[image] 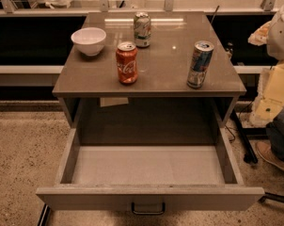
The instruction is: Place redbull can into top drawer
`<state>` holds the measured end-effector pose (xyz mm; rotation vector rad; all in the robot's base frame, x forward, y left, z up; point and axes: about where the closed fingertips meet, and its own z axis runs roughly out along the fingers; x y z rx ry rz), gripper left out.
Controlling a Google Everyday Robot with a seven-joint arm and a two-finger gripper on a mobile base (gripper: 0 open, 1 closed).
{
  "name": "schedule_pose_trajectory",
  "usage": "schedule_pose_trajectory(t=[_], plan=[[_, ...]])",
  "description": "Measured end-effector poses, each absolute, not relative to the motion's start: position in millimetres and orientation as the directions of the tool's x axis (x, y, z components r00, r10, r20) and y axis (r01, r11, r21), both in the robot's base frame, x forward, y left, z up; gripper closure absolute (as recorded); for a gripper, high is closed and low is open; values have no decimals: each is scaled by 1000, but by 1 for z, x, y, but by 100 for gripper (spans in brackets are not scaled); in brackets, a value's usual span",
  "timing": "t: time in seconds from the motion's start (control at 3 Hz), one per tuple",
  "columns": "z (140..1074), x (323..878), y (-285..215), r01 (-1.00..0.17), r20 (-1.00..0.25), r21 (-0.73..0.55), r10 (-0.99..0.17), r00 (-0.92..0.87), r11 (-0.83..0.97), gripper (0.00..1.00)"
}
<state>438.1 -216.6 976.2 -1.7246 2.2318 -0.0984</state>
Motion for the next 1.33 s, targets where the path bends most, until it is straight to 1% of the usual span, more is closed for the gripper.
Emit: schedule_pose_trajectory(t=[0.33, 0.67, 1.0, 1.33], plan=[[976, 438, -217, -931, -207, -246, -953, -221, 270, 0], [977, 458, -215, -916, -295, -293, -937, -185, 273, 0], [960, 496, -225, -893, -479, -346, -873, -95, 287, 0], [956, 514, -232, -867, -560, -393, -828, -39, 306, 0]])
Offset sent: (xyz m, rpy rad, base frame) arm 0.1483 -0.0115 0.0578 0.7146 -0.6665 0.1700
